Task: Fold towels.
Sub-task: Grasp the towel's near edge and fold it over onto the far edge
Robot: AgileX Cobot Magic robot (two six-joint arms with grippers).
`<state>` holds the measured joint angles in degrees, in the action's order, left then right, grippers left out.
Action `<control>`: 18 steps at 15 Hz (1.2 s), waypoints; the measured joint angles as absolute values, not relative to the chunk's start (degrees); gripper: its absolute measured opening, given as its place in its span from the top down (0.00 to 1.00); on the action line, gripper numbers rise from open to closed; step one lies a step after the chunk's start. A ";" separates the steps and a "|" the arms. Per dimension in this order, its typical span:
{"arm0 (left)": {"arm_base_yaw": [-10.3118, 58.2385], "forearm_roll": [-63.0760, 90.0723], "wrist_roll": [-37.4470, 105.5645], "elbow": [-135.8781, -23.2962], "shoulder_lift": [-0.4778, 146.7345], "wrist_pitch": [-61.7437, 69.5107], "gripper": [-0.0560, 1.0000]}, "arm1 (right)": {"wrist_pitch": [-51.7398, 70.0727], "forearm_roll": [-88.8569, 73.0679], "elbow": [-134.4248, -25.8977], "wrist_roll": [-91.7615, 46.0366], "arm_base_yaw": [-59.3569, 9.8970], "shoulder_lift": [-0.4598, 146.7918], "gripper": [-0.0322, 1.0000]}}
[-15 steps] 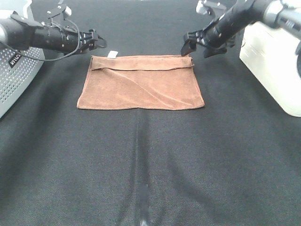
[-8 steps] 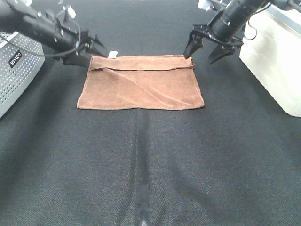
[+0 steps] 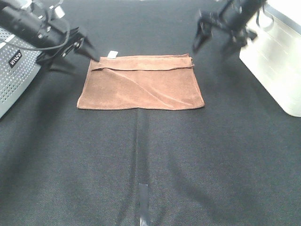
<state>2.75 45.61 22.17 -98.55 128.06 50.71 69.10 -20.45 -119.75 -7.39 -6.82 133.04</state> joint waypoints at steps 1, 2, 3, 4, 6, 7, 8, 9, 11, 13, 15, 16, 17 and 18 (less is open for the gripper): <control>2.46 45.61 22.06 -93.68 125.42 48.70 0.18 | 68.01 -20.51 -114.48 -7.79 -6.82 131.49 0.22; 2.18 45.03 21.94 -89.21 123.93 46.58 0.18 | 66.86 -20.51 -111.73 -8.02 -6.82 130.81 0.22; 2.01 44.35 21.94 -86.00 123.70 44.81 0.18 | 63.71 -20.63 -105.48 -8.54 -6.82 129.55 0.22; 2.01 43.37 21.94 -84.00 123.70 43.26 0.18 | 61.59 -21.03 -102.33 -9.34 -6.82 129.14 0.22; 2.01 42.86 21.94 -82.39 123.70 40.68 0.18 | 57.75 -21.08 -98.15 -10.60 -6.82 129.14 0.22; 2.01 42.86 21.94 -82.39 123.70 39.30 0.18 | 56.44 -21.08 -97.06 -11.23 -6.82 129.14 0.22; 2.01 42.91 21.94 -82.39 123.70 38.56 0.18 | 55.58 -21.08 -96.72 -11.23 -6.82 129.14 0.22; 2.01 42.91 21.94 -82.39 123.70 37.64 0.18 | 54.77 -21.14 -96.66 -11.29 -6.82 129.14 0.22; 2.01 43.43 21.54 -82.39 123.99 36.33 0.18 | 52.25 -23.49 -96.66 -12.66 -6.82 129.49 0.22; 2.01 45.32 21.54 -82.39 125.88 35.87 0.18 | 51.91 -27.22 -96.66 -15.53 -6.82 130.92 0.22; 2.12 47.90 22.29 -82.39 128.06 35.81 0.19 | 51.39 -31.80 -96.66 -18.85 -6.82 132.81 0.22; 2.64 48.59 23.26 -82.39 128.46 35.58 0.19 | 51.05 -33.75 -96.66 -19.94 -6.82 133.67 0.22; 3.50 49.16 24.18 -82.45 128.63 34.95 0.19 | 50.94 -35.64 -96.66 -20.57 -6.82 134.19 0.22; 4.76 49.73 24.64 -82.51 128.92 34.03 0.19 | 50.94 -37.30 -96.66 -21.26 -6.82 134.65 0.23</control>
